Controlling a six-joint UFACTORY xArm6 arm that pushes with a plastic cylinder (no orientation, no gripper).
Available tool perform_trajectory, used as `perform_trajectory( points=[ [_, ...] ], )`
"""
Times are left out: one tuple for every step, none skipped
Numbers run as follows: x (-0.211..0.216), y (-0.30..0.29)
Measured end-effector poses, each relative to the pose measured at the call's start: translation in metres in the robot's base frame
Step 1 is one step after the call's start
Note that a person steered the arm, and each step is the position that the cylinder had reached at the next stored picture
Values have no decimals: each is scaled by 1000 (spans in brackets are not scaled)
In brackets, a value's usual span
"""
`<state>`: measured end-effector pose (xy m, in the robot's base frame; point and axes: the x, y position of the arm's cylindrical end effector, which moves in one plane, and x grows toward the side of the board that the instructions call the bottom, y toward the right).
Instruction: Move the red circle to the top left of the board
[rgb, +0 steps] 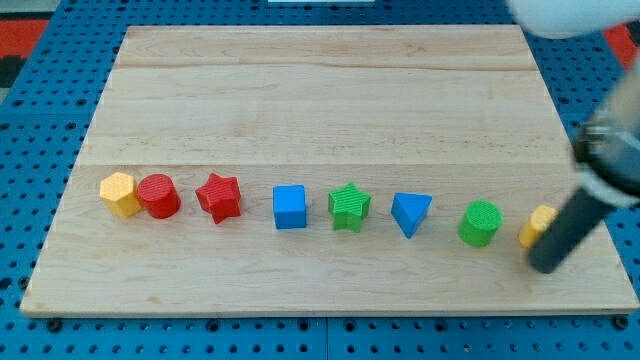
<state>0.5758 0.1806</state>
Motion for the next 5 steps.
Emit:
perform_trajectory(
  points=[
    [-19,-123],
    [-44,-230],
    [-43,-262],
    [-45,-292],
    [-91,-340]
  ],
)
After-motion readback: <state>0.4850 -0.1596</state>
